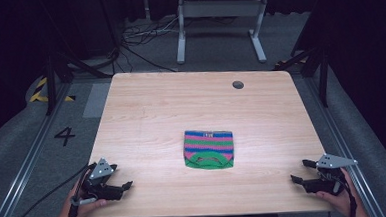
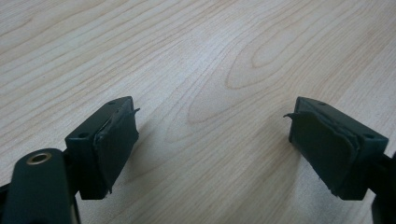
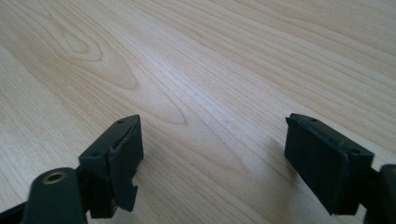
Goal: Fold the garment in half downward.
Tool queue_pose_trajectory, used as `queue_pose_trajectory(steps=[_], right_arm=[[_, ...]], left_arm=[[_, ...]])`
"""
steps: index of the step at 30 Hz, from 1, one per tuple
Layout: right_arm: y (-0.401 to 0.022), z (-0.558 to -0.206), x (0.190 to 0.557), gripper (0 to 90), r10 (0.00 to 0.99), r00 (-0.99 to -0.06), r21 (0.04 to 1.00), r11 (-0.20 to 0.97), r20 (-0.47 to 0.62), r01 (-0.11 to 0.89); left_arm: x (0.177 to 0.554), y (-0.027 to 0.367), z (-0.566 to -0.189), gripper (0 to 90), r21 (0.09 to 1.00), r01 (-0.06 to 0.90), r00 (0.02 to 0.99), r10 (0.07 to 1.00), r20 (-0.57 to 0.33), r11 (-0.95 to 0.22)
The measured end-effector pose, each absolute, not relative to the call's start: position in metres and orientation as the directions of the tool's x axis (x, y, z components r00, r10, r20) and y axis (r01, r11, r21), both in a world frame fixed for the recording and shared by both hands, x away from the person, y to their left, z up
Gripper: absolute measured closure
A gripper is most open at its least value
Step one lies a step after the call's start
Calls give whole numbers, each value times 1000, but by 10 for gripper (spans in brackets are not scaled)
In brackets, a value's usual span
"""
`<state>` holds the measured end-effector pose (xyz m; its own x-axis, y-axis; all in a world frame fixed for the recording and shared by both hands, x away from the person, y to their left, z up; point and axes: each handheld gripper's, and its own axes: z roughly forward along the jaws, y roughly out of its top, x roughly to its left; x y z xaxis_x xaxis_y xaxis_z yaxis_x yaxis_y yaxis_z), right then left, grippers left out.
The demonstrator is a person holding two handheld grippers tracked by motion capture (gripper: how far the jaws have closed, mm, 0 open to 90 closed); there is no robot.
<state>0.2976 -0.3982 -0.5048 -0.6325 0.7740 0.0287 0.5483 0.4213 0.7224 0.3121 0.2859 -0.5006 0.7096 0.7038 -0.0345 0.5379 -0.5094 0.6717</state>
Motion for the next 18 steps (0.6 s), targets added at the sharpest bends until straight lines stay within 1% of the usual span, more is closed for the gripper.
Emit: queue_pose_trajectory(steps=[11,18], right_arm=[[-399,-505,298,177,795,-606,719,405,28,565],[-399,-505,299,170,801,-599,718,400,28,569]], left_arm=[[312,286,-501,141,667,544,701,713,-27,-509],[313,286,-501,94,662,560,682,731,-25,-499]])
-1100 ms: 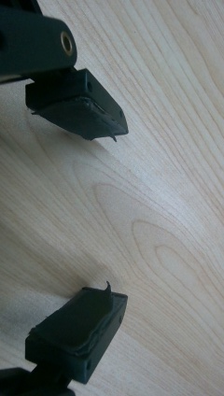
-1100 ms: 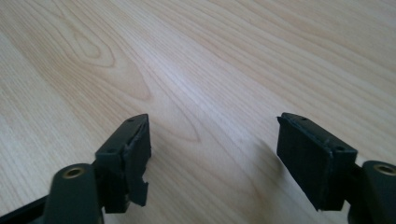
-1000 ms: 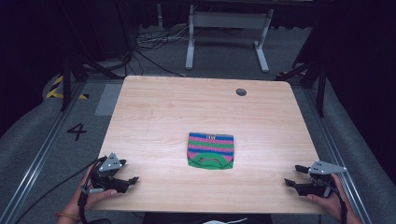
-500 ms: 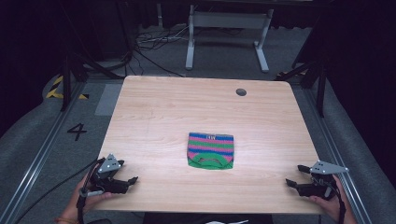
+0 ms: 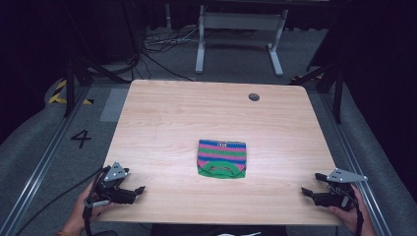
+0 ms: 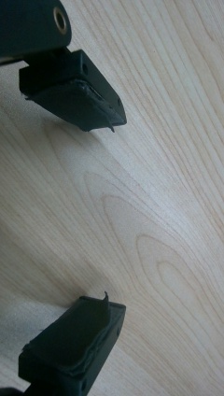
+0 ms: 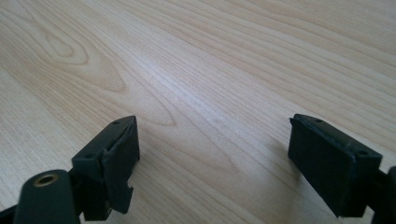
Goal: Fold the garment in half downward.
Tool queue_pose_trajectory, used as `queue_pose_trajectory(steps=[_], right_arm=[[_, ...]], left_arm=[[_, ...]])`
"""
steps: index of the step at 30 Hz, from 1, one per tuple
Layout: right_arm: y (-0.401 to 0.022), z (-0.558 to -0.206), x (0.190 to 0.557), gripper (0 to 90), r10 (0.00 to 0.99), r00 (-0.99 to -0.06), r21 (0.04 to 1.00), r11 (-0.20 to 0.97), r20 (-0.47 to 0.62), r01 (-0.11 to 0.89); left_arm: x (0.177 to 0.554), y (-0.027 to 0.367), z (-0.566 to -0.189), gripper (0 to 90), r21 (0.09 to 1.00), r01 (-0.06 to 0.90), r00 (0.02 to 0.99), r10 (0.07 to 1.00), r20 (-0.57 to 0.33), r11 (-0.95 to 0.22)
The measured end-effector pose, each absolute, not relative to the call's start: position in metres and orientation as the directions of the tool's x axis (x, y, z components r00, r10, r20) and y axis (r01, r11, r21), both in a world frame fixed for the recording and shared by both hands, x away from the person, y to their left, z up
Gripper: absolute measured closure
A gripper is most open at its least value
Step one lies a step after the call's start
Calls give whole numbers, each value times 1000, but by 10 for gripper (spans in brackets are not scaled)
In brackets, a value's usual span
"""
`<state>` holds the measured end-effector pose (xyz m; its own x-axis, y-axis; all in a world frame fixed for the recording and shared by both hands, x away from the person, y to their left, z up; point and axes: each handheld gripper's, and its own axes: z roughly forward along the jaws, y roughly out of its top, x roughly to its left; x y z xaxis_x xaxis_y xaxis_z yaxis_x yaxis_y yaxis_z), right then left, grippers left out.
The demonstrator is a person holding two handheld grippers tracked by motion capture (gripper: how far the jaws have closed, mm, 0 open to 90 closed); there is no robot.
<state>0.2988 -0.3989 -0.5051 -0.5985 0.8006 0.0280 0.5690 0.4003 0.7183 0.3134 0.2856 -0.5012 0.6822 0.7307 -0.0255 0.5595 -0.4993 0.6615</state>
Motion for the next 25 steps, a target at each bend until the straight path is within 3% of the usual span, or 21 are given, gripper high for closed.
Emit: queue_pose_trajectory(steps=[25], right_arm=[[-399,-505,299,156,803,-595,716,400,27,572]], left_arm=[[317,284,-502,0,639,588,661,749,-27,-496]])
